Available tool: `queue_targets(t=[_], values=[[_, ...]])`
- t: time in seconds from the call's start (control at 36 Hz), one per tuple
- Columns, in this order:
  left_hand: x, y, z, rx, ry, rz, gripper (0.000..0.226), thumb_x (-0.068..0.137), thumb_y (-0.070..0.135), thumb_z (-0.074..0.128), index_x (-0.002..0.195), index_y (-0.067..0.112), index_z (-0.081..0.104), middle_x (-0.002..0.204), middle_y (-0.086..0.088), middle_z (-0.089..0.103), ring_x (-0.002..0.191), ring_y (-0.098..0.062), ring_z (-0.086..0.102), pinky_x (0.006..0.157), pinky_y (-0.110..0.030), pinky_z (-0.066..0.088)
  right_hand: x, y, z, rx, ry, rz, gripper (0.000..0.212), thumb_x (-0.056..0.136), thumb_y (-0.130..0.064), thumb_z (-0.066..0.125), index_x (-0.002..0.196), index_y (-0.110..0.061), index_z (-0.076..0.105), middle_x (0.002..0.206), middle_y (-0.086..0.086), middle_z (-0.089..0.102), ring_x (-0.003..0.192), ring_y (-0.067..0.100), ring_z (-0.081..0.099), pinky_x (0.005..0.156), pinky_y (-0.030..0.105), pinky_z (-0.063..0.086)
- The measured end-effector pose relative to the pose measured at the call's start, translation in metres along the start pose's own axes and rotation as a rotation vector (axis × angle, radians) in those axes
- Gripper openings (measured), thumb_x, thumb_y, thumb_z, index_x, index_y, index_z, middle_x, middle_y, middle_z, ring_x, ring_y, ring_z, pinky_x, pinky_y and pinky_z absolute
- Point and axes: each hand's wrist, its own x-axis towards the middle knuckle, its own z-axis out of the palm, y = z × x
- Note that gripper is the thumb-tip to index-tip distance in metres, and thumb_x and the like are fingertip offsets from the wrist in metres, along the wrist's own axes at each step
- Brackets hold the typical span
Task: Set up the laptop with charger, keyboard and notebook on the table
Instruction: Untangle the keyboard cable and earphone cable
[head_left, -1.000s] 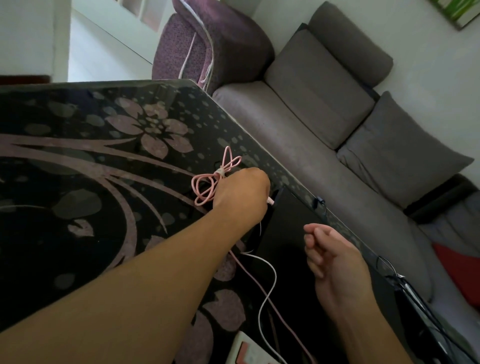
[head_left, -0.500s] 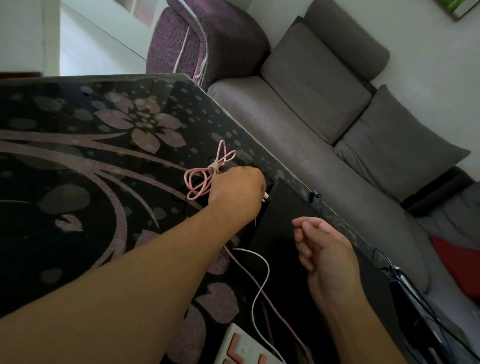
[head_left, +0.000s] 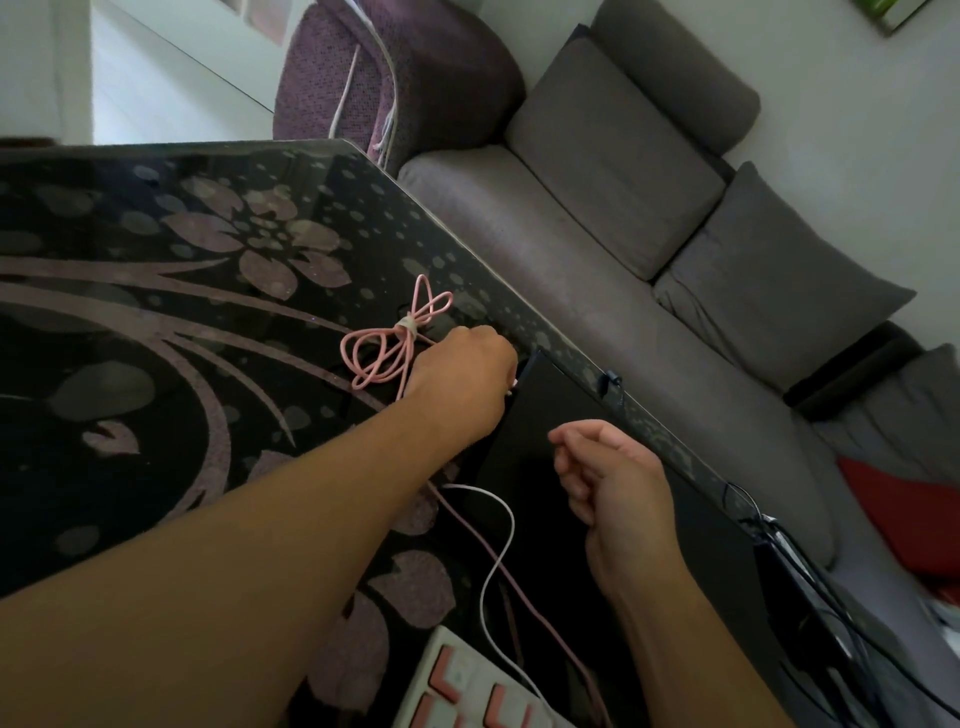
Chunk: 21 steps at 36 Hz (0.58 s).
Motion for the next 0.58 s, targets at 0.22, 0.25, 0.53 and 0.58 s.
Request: queue_targets(t=[0.22, 0.25, 0.53, 0.58], values=[[-0.018, 0.001, -0.037, 0.147, -0.077, 0.114, 0.06, 0.086, 0.012, 0.074, 0.14, 0.033, 0.057, 0.15, -0.003, 0.042, 0.139, -0.029, 0.039, 0.115, -0.048, 0.039, -0.012, -0.011, 0.001, -0.078, -0.062, 0.033, 0.019, 0.101, -0.01, 0.06, 0.1, -0.014, 0.079, 0.079, 0.003, 0.066, 0.056, 0.006, 0.052, 0.047, 0.017, 0.04], [-0.021, 0.004, -0.043, 0.173, -0.08, 0.123, 0.059, 0.086, 0.012, 0.074, 0.138, 0.034, 0.058, 0.15, -0.002, 0.043, 0.139, -0.029, 0.039, 0.115, -0.049, 0.038, -0.015, -0.013, 0.002, -0.112, -0.079, 0.029, 0.019, 0.101, -0.011, 0.06, 0.1, -0.016, 0.079, 0.081, 0.002, 0.067, 0.059, 0.006, 0.053, 0.049, 0.017, 0.042], [-0.074, 0.059, -0.084, -0.113, -0.232, 0.215, 0.033, 0.097, 0.006, 0.058, 0.102, 0.036, 0.07, 0.11, 0.013, 0.067, 0.099, -0.007, 0.065, 0.088, -0.029, 0.058, -0.081, -0.028, 0.006, -0.852, -0.342, -0.261, 0.01, 0.094, -0.027, 0.076, 0.095, -0.03, 0.068, 0.107, -0.01, 0.056, 0.09, 0.007, 0.058, 0.078, 0.027, 0.051], [-0.091, 0.068, -0.084, -0.117, -0.255, 0.216, 0.024, 0.103, 0.018, 0.055, 0.104, 0.037, 0.069, 0.106, 0.014, 0.067, 0.095, -0.006, 0.066, 0.084, -0.027, 0.057, -0.09, -0.031, 0.003, -0.771, -0.329, -0.208, 0.005, 0.098, -0.025, 0.071, 0.1, -0.027, 0.068, 0.105, -0.008, 0.062, 0.091, 0.007, 0.062, 0.08, 0.027, 0.053]])
